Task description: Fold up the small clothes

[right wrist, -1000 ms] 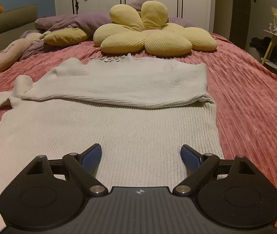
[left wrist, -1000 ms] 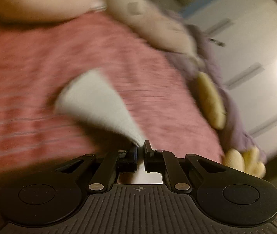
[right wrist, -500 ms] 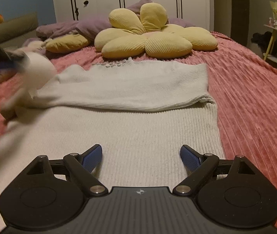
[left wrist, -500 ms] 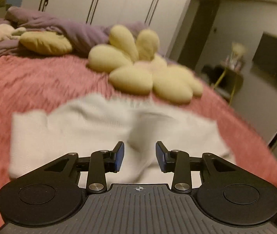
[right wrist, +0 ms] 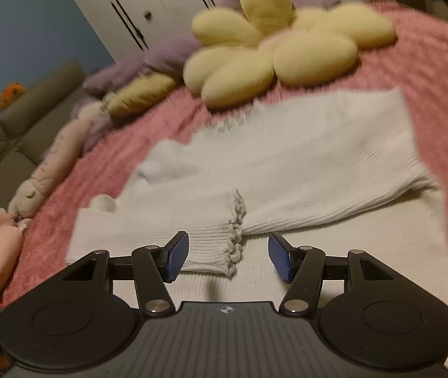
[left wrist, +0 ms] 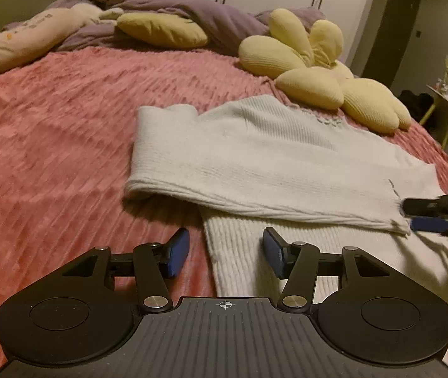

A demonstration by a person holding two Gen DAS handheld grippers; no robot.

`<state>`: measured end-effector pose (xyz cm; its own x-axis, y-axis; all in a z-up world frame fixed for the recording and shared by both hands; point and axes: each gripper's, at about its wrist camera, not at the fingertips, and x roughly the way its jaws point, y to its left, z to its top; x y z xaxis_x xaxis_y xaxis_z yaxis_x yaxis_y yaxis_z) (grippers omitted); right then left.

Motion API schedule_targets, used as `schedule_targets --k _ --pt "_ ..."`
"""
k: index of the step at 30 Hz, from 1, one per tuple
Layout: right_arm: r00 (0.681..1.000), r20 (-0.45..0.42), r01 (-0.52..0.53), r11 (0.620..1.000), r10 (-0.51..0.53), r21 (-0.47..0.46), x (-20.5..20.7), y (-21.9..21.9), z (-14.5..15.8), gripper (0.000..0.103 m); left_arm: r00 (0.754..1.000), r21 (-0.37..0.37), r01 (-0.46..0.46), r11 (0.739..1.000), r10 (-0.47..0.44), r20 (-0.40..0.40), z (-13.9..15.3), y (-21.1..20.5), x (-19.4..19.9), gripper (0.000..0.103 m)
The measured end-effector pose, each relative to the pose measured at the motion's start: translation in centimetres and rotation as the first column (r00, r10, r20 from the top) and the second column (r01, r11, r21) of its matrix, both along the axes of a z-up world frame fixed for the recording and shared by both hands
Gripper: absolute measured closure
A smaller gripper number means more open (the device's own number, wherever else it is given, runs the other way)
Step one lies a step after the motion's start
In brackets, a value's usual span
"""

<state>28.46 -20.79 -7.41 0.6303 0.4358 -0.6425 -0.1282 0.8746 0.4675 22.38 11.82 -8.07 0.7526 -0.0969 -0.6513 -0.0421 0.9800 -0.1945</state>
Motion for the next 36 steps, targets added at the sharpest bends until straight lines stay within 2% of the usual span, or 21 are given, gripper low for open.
schedule_targets --k 3,5,6,7,8,9,11,13,15,19,23,25,28,30,31,32,33,36 --pt "0.998 -0.058 0.008 0.999 -0.006 0.036 1.4 0.9 -1.4 0.053 1.0 -0.012 -0.018 1.0 0.018 0.003 0.1 0.6 0.1 0.042" --pt "0.998 -0.061 0.013 1.0 -0.012 0.021 1.6 1.4 -1.5 0.072 0.999 -0.021 -0.04 0.999 0.04 -0.002 0.0 1.1 0.3 0.042" --pt "0.998 -0.06 0.009 1.0 -0.008 0.013 1.6 1.7 -1.4 0.078 0.999 -0.017 -0.05 0.999 0.05 -0.004 0.0 1.4 0.4 0.042" --pt "0.999 -0.053 -0.001 1.0 0.002 0.007 1.4 1.8 -1.2 0.092 0.998 -0.01 -0.056 0.998 0.056 -0.005 0.0 1.6 0.5 0.042" --pt "0.999 -0.039 -0.011 1.0 0.011 -0.002 1.2 1.8 -0.9 0.095 0.998 0.003 -0.063 0.998 0.063 -0.008 0.1 1.7 0.6 0.042" --pt "1.0 -0.01 -0.015 1.0 0.014 -0.025 0.8 1.8 -0.3 0.095 0.997 0.017 -0.073 0.997 0.073 -0.013 0.1 1.8 0.9 0.043" --pt "0.994 0.106 0.007 0.994 0.005 -0.112 -0.4 1.6 1.7 0.095 0.996 0.021 -0.087 0.996 0.088 -0.02 0.3 2.0 1.5 0.043" --pt "0.975 0.223 0.07 0.975 -0.022 -0.21 -1.1 1.0 3.6 0.095 0.995 0.021 -0.1 0.995 0.1 -0.025 0.6 1.9 2.2 0.045" --pt "0.958 0.28 0.138 0.949 -0.057 -0.282 -1.1 -0.1 4.4 0.095 0.995 0.016 -0.094 0.995 0.095 -0.028 0.8 1.5 2.9 0.046" --pt "0.966 0.229 0.2 0.916 -0.123 -0.348 0.8 -3.5 2.6 0.095 0.997 0.039 -0.065 0.997 0.067 -0.04 0.5 0.1 4.0 0.049" --pt "0.98 0.11 0.187 0.947 -0.163 -0.26 2.0 -6.3 0.2 0.092 0.997 0.059 -0.061 0.996 0.064 -0.054 0.0 -0.5 4.6 0.05" --pt "0.983 0.093 0.179 0.955 -0.161 -0.237 2.1 -7.0 -0.3 0.09 0.997 0.068 -0.057 0.996 0.06 -0.051 0.0 -0.6 4.7 0.05" --pt "0.987 0.067 0.157 0.972 -0.148 -0.176 2.4 -7.0 -0.7 0.08 0.997 0.07 -0.06 0.996 0.064 -0.05 0.2 -0.6 4.8 0.048" --pt "0.99 0.056 0.138 0.978 -0.131 -0.157 3.0 -6.6 -0.8 0.08 0.997 0.074 -0.058 0.996 0.062 -0.047 0.3 -0.7 4.9 0.048" --pt "0.991 0.061 0.129 0.974 -0.12 -0.186 3.2 -5.9 -0.8 0.081 0.997 0.081 -0.058 0.995 0.062 -0.048 0.3 -0.8 5.0 0.048" --pt "0.992 0.069 0.123 0.966 -0.11 -0.228 3.2 -5.3 -0.7 0.093 0.997 0.088 -0.061 0.994 0.065 -0.048 0.3 -0.8 5.2 0.048" --pt "0.991 0.089 0.121 0.952 -0.1 -0.28 3.3 -4.7 -0.4 0.097 0.997 0.092 -0.064 0.994 0.069 -0.048 0.3 -0.9 5.3 0.048" --pt "0.966 0.242 0.191 0.885 -0.092 -0.424 2.5 -3.4 1.3 0.097 0.995 0.104 -0.086 0.991 0.091 -0.043 0.4 -0.9 5.7 0.048"
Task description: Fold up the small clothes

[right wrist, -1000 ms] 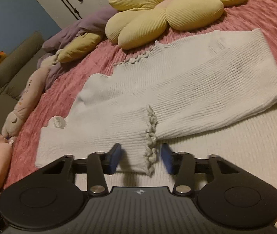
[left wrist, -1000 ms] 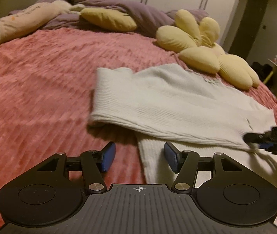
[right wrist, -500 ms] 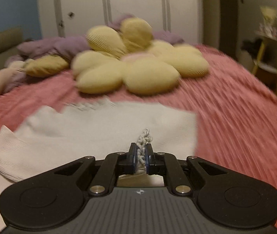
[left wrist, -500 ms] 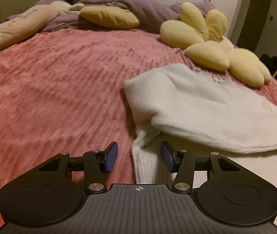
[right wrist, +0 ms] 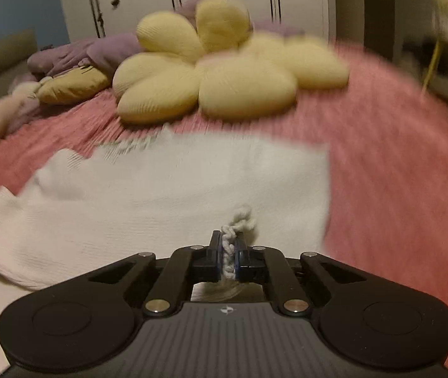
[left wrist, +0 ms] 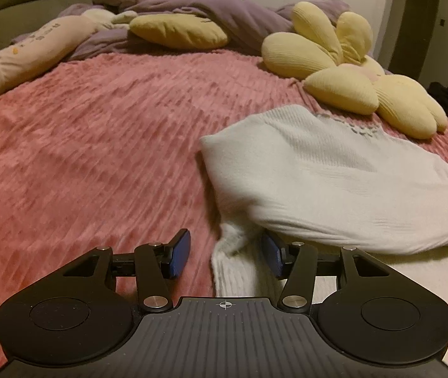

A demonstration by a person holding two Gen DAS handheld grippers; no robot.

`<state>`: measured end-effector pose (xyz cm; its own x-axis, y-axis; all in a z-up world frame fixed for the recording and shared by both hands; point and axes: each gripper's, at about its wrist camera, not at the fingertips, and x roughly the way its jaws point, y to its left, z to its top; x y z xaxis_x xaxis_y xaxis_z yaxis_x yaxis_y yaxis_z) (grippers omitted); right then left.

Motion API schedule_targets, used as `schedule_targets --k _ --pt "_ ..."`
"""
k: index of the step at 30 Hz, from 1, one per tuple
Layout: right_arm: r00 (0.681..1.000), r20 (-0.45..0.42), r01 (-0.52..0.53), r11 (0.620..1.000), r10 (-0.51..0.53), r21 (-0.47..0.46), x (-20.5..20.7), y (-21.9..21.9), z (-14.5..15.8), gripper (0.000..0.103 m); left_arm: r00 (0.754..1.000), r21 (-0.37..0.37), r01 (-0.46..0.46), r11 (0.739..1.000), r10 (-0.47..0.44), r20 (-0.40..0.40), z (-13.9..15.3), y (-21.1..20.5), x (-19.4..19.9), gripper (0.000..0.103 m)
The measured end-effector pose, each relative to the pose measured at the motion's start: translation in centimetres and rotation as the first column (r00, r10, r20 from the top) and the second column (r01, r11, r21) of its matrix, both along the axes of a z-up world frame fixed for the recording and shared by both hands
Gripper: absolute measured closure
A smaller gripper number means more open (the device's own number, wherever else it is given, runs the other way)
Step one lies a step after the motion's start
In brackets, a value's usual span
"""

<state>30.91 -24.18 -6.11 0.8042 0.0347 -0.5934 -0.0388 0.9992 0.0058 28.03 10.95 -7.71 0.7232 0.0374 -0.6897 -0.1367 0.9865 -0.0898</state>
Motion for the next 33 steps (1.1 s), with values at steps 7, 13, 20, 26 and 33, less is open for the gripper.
schedule_targets --k 7,13,20,26,33 --pt "0.995 0.078 0.076 0.976 -0.061 -0.202 0.5 -0.3 -1.1 0.096 1.0 0.013 -0.008 1.0 0.008 -0.016 -0.3 -0.1 0.5 0.046" --pt "0.998 0.022 0.059 0.982 -0.056 -0.178 0.8 -1.1 -2.3 0.096 0.998 0.03 0.012 0.999 -0.013 0.06 2.2 -0.4 -0.3 0.046" --pt "0.993 0.094 0.094 0.957 -0.07 -0.276 0.8 0.2 -2.4 0.096 0.987 0.081 0.112 0.99 -0.12 0.106 2.7 -3.2 1.9 0.04" --pt "0.983 0.094 0.176 0.942 -0.156 -0.286 0.8 -1.0 -1.8 0.062 0.986 0.119 0.156 0.98 -0.163 0.045 0.9 -3.7 1.8 0.04" --pt "0.99 0.077 -0.111 0.984 0.122 -0.141 -0.8 3.0 -0.4 0.063 0.949 0.061 0.307 0.95 -0.31 0.048 1.2 -7.4 1.5 0.04"
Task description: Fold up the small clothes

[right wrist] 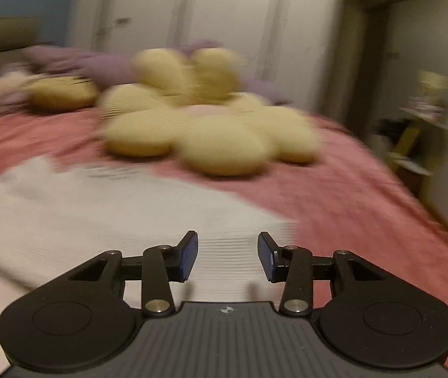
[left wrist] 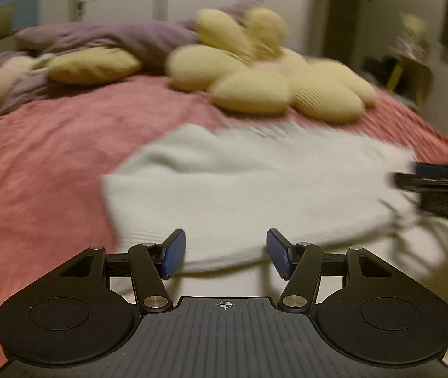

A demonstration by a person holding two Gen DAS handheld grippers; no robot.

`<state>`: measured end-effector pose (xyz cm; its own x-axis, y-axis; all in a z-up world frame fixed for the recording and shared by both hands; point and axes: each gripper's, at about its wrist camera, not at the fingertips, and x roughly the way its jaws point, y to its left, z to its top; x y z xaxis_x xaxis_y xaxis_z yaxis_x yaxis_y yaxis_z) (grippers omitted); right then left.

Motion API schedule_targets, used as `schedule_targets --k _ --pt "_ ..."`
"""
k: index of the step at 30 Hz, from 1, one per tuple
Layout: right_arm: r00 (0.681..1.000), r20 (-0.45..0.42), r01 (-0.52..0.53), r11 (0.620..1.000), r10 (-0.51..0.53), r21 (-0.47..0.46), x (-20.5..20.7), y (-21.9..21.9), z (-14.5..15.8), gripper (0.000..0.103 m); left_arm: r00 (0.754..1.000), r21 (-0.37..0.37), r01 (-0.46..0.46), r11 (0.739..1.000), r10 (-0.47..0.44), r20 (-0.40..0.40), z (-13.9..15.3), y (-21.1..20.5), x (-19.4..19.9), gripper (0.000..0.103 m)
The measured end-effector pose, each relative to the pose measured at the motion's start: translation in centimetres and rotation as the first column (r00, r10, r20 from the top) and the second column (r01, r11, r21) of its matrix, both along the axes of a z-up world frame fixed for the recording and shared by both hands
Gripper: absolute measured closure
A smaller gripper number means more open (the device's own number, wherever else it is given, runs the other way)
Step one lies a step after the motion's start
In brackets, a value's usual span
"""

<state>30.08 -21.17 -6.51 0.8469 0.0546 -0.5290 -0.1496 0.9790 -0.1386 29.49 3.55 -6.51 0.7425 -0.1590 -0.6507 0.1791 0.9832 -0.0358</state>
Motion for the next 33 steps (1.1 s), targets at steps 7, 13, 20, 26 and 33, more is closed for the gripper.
schedule_targets --k 7,13,20,26,33 --pt "0.995 -0.082 -0.067 0.987 0.056 -0.146 1.4 3.7 -3.2 0.066 1.0 0.069 -0.005 0.998 0.004 0.024 -1.9 -1.3 1.2 0.034" --pt "0.995 -0.101 -0.015 0.99 0.001 -0.14 3.6 2.4 -3.5 0.063 1.0 0.063 -0.01 0.998 0.01 -0.001 -1.6 -1.0 1.9 0.03" --pt "0.998 -0.068 -0.006 1.0 0.006 0.0 1.2 0.1 -1.1 0.06 0.997 -0.058 -0.048 0.997 0.051 0.05 1.6 1.0 0.3 0.03" --pt "0.995 -0.104 -0.004 0.995 -0.006 -0.095 3.3 1.0 -3.6 0.06 0.992 0.015 -0.127 0.992 0.127 -0.021 -2.3 0.8 4.2 0.026" --pt "0.993 -0.091 0.073 0.994 -0.081 -0.081 4.4 -1.1 -4.4 0.014 0.993 0.027 -0.113 0.993 0.113 0.019 -3.1 1.4 4.2 0.017"
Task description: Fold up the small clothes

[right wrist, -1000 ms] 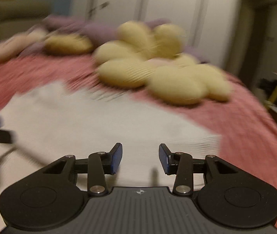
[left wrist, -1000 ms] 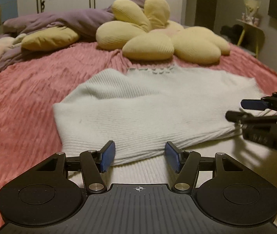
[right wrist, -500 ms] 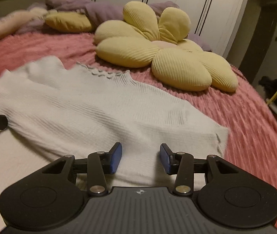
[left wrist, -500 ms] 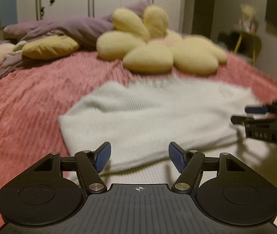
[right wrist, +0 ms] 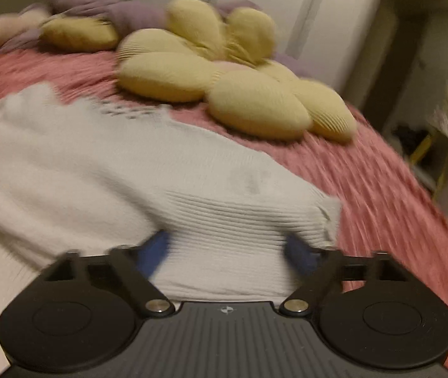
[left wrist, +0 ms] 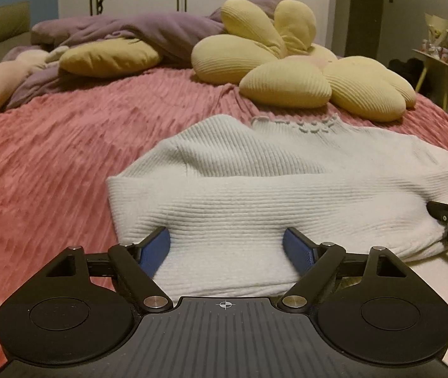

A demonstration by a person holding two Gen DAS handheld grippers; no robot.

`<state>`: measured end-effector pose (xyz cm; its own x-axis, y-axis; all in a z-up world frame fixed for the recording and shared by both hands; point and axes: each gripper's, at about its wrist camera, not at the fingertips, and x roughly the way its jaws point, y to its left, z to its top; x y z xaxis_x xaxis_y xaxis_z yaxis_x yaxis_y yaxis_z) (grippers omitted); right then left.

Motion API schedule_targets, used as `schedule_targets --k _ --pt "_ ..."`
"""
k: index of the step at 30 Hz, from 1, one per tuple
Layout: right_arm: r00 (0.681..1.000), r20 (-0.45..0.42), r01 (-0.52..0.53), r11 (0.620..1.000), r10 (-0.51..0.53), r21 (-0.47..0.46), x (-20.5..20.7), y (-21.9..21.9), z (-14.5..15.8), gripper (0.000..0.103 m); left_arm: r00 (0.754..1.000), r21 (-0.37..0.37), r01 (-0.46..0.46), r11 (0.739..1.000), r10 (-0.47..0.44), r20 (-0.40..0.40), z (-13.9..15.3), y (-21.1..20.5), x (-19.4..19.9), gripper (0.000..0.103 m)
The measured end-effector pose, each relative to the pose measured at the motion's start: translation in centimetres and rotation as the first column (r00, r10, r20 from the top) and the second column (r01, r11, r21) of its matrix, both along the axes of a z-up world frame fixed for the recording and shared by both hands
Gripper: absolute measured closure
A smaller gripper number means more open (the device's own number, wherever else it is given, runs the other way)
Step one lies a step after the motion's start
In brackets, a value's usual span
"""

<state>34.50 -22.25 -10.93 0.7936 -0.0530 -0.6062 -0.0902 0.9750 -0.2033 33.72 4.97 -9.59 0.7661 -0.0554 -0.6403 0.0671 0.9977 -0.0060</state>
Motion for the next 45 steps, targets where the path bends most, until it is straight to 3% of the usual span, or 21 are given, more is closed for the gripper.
schedule_targets --k 3,5,7,9,14,18,19,20,22,29,34,38,45 --pt "0.999 -0.031 0.007 0.998 -0.009 -0.065 -0.7 0.7 0.9 0.014 1.0 0.079 0.018 0.997 -0.016 -0.021 1.5 -0.6 -1.9 0.016" --pt "0.999 -0.043 0.016 0.995 -0.02 -0.096 -2.5 1.1 1.9 0.014 0.998 0.061 0.03 0.998 -0.027 -0.049 1.9 -0.3 -4.0 0.01" --pt "0.998 -0.054 0.008 0.998 -0.012 -0.062 -5.4 0.7 2.6 0.014 0.994 0.058 0.042 0.997 -0.036 -0.099 1.3 0.1 -5.8 0.009" --pt "0.995 -0.093 0.029 0.998 -0.034 -0.057 -8.4 -0.1 2.4 0.016 0.996 0.057 0.027 0.998 -0.022 -0.085 1.1 0.7 -8.4 0.01" --pt "0.992 -0.106 0.079 0.987 -0.064 0.143 -17.2 -3.0 3.6 0.016 0.991 -0.07 -0.013 0.997 0.004 -0.137 1.7 1.8 -13.6 0.009" --pt "0.992 -0.117 0.081 0.968 -0.055 0.238 -22.1 -3.6 4.1 0.015 0.987 -0.103 -0.047 0.994 0.03 -0.16 1.8 1.9 -17.1 0.008" --pt "0.99 -0.134 0.08 0.966 -0.047 0.247 -22.9 -3.6 3.9 0.01 0.986 -0.11 -0.048 0.993 0.03 -0.162 1.8 2.0 -18.1 0.008" --pt "0.985 -0.167 0.081 0.965 -0.04 0.25 -23.5 -3.5 3.3 0.004 0.985 -0.113 -0.047 0.993 0.028 -0.168 1.8 2.1 -18.9 0.008" --pt "0.973 -0.225 0.093 0.971 -0.041 0.223 -24.1 -3.2 2.1 0.004 0.983 -0.108 -0.048 0.993 0.028 -0.179 1.7 2.4 -20.5 0.008" --pt "0.985 -0.17 0.085 0.965 -0.043 0.25 -25.2 -3.5 1.7 0.004 0.968 -0.159 -0.099 0.982 0.058 -0.245 1.5 5.0 -23.8 0.011" --pt "0.98 -0.2 0.072 0.963 -0.019 0.261 -25.5 -4.2 2.2 0.004 0.954 -0.22 -0.133 0.967 0.065 -0.291 2.2 7.1 -25.0 0.022" --pt "0.972 -0.233 0.084 0.953 -0.014 0.291 -26.5 -4.4 2.9 0.004 0.943 -0.319 -0.108 0.942 -0.005 -0.333 2.4 7.8 -26.1 0.023" --pt "0.962 -0.26 0.024 0.925 0.082 0.38 -30.6 -5.3 3.8 0.004 0.937 -0.344 0.017 0.939 -0.135 -0.322 2.6 6.4 -27.1 0.027"
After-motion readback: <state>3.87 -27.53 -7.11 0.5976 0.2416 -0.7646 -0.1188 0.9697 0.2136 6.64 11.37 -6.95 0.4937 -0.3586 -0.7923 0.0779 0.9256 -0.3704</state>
